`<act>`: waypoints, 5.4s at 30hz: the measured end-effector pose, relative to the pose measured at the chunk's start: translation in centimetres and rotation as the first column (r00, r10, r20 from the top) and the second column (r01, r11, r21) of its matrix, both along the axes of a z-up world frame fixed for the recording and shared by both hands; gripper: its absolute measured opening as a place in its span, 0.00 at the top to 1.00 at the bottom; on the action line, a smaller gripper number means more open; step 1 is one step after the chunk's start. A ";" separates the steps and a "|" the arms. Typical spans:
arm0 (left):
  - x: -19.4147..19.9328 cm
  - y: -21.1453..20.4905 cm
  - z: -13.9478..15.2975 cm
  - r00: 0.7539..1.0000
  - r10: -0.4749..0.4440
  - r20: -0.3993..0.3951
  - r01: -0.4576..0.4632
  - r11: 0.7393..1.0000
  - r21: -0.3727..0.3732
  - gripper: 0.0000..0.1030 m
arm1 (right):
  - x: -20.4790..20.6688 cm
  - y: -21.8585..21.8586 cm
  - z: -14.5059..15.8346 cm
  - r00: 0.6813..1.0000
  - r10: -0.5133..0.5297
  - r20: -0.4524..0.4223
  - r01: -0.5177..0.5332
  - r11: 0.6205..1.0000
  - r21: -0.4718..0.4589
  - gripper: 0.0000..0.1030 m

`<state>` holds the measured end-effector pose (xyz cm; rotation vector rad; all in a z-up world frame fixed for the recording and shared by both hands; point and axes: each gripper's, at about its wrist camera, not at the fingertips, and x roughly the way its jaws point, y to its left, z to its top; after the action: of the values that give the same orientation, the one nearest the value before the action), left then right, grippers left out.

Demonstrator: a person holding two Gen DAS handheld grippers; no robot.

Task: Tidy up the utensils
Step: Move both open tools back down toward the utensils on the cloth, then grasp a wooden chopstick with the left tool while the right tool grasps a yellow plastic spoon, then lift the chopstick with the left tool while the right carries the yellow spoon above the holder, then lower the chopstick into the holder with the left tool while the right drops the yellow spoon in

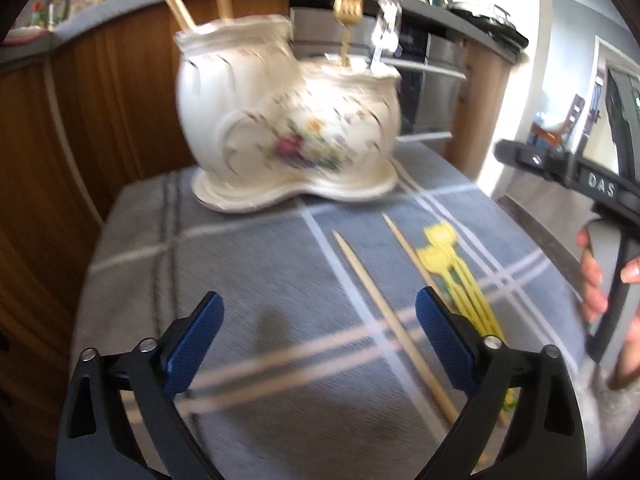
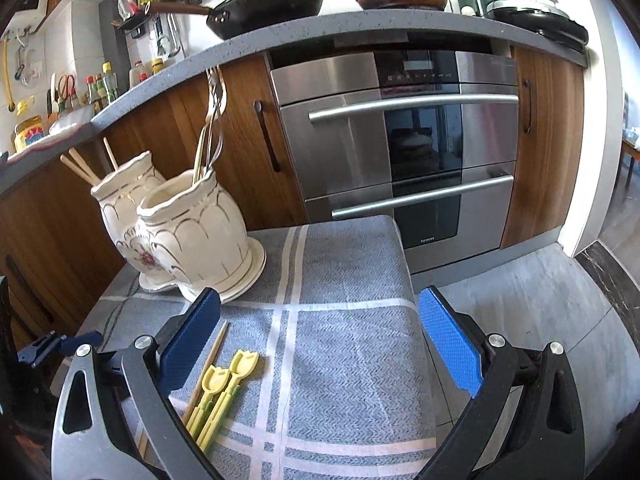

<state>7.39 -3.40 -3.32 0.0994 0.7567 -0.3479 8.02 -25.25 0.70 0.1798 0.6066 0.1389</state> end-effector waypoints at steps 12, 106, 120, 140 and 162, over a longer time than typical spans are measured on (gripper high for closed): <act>-1.4 -2.8 -1.2 0.993 -0.108 -0.045 0.111 0.991 0.071 0.70 | 0.3 3.4 -2.8 0.957 0.179 -0.228 -0.179 0.984 0.020 0.65; 1.6 10.1 13.7 0.899 0.052 0.436 0.177 0.865 -0.470 0.94 | 2.4 7.3 9.6 0.925 0.226 0.305 -0.277 0.952 0.133 0.91; 8.7 10.7 14.2 0.884 0.133 0.449 0.168 0.805 -0.569 0.94 | 8.1 8.8 8.2 0.923 0.239 0.302 -0.304 0.934 0.190 0.91; 13.9 9.1 14.1 0.846 0.138 0.515 0.182 0.832 -0.523 0.94 | 10.2 8.2 6.6 0.922 0.257 0.288 -0.324 0.921 0.215 0.91; 11.3 9.1 14.0 0.819 0.121 0.561 0.233 0.824 -0.517 0.94 | 9.6 8.9 4.9 0.918 0.237 0.320 -0.300 0.939 0.166 0.91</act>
<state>18.67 5.72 10.65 -0.3343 0.0173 -0.5606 17.59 -16.39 5.61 0.2760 0.3127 0.4926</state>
